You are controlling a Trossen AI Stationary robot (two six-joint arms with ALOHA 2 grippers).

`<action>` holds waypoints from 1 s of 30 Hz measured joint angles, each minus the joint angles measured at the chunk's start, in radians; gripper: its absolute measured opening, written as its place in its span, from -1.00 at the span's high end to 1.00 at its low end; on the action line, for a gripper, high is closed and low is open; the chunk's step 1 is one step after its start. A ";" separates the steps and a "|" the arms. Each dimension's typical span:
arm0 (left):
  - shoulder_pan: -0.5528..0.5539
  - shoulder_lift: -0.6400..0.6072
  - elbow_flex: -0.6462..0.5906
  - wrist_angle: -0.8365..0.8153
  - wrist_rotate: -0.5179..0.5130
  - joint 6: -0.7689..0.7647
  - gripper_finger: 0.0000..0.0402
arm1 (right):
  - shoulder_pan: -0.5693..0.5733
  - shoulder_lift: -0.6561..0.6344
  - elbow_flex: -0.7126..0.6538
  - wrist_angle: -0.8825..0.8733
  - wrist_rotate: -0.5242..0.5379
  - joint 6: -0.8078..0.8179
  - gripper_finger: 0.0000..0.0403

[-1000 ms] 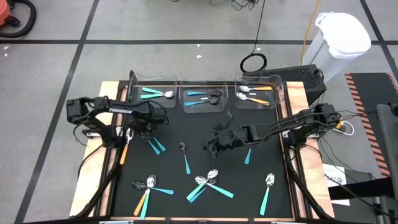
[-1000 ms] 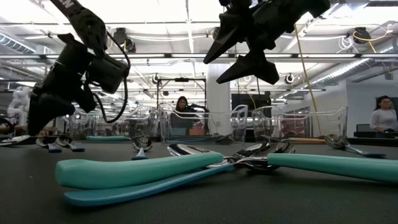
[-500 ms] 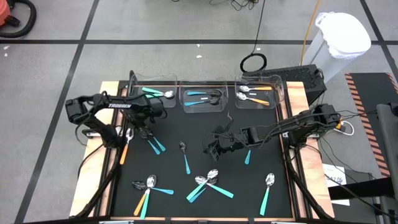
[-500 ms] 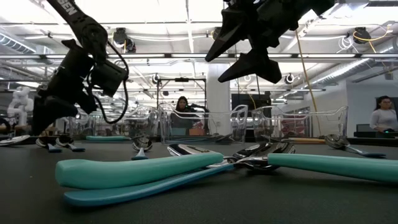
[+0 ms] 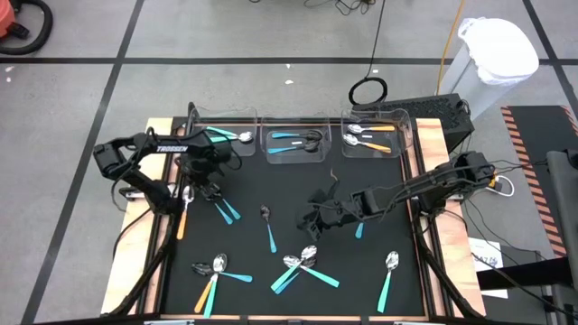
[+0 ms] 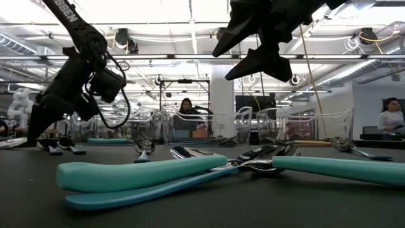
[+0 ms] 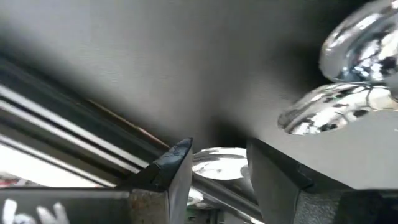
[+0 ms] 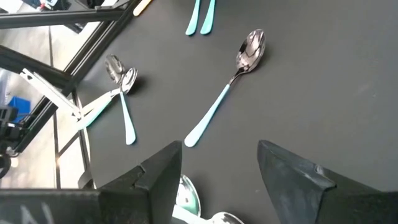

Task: Sort silverware by color (type)
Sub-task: Put the orange spoon into the right transparent bin

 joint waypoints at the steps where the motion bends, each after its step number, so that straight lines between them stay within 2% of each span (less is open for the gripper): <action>1: 0.005 0.000 0.000 0.000 0.015 0.006 0.23 | 0.003 0.000 0.000 0.000 0.000 0.000 -0.02; 10: 0.028 0.003 -0.014 0.010 0.079 0.026 0.23 | 0.026 0.000 0.000 0.000 0.003 0.006 -0.02; 14: 0.026 0.006 -0.023 0.006 0.196 0.053 0.23 | 0.042 0.000 0.000 -0.001 0.005 0.011 -0.02; 20: 0.026 0.006 -0.026 0.005 0.375 0.067 0.23 | 0.073 0.000 0.000 -0.008 0.076 0.019 -0.02; 26: 0.021 -0.022 -0.010 -0.028 0.348 -0.006 0.23 | 0.077 0.000 0.000 -0.008 0.104 0.019 -0.02; 30: -0.020 -0.088 0.030 -0.053 0.237 -0.153 0.23 | 0.071 0.000 0.000 -0.011 0.104 0.012 -0.02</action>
